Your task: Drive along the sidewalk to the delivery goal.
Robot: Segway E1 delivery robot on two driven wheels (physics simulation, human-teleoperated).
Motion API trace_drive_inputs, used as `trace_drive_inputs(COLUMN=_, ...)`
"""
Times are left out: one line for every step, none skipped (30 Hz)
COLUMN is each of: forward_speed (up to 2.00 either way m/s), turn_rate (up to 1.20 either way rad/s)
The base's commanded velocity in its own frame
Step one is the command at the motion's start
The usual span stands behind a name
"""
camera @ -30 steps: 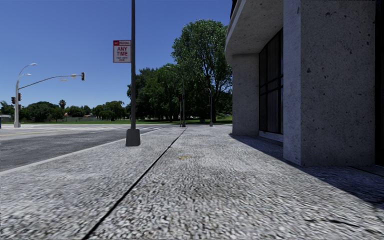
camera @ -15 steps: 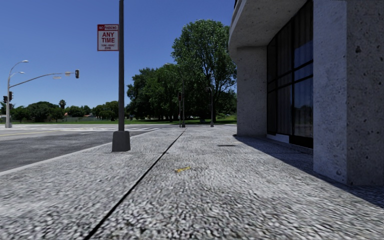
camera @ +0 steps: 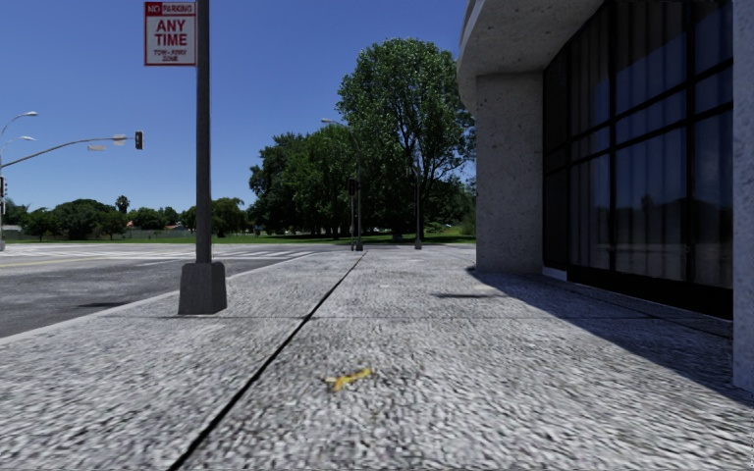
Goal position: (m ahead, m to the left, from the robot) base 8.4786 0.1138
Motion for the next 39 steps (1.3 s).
trace_drive_inputs(forward_speed=1.97, turn_rate=0.00)
trace_drive_inputs(forward_speed=1.97, turn_rate=0.00)
trace_drive_inputs(forward_speed=1.97, turn_rate=0.00)
trace_drive_inputs(forward_speed=1.97, turn_rate=0.00)
trace_drive_inputs(forward_speed=1.97, turn_rate=0.00)
trace_drive_inputs(forward_speed=1.97, turn_rate=0.00)
trace_drive_inputs(forward_speed=1.97, turn_rate=0.00)
trace_drive_inputs(forward_speed=1.97, turn_rate=0.00)
trace_drive_inputs(forward_speed=1.97, turn_rate=0.00)
trace_drive_inputs(forward_speed=1.97, turn_rate=0.00)
trace_drive_inputs(forward_speed=1.97, turn_rate=0.00)
trace_drive_inputs(forward_speed=1.98, turn_rate=0.00)
trace_drive_inputs(forward_speed=1.99, turn_rate=0.00)
trace_drive_inputs(forward_speed=1.99, turn_rate=0.00)
trace_drive_inputs(forward_speed=1.99, turn_rate=0.00)
trace_drive_inputs(forward_speed=1.99, turn_rate=0.00)
trace_drive_inputs(forward_speed=2.00, turn_rate=0.00)
trace_drive_inputs(forward_speed=2.00, turn_rate=0.00)
trace_drive_inputs(forward_speed=2.00, turn_rate=0.00)
trace_drive_inputs(forward_speed=2.00, turn_rate=0.00)
trace_drive_inputs(forward_speed=1.99, turn_rate=0.00)
trace_drive_inputs(forward_speed=1.98, turn_rate=0.00)
trace_drive_inputs(forward_speed=1.98, turn_rate=0.00)
trace_drive_inputs(forward_speed=1.96, turn_rate=0.00)
trace_drive_inputs(forward_speed=1.88, turn_rate=0.00)
trace_drive_inputs(forward_speed=1.83, turn_rate=0.00)
trace_drive_inputs(forward_speed=1.83, turn_rate=0.00)
trace_drive_inputs(forward_speed=1.82, turn_rate=0.00)
trace_drive_inputs(forward_speed=1.81, turn_rate=0.00)
trace_drive_inputs(forward_speed=1.80, turn_rate=0.00)
trace_drive_inputs(forward_speed=1.80, turn_rate=0.00)
trace_drive_inputs(forward_speed=1.79, turn_rate=0.00)
trace_drive_inputs(forward_speed=1.78, turn_rate=0.00)
trace_drive_inputs(forward_speed=1.76, turn_rate=0.00)
trace_drive_inputs(forward_speed=1.76, turn_rate=0.00)
trace_drive_inputs(forward_speed=1.73, turn_rate=0.00)
trace_drive_inputs(forward_speed=1.70, turn_rate=0.00)
trace_drive_inputs(forward_speed=1.66, turn_rate=0.00)
trace_drive_inputs(forward_speed=1.66, turn_rate=0.00)
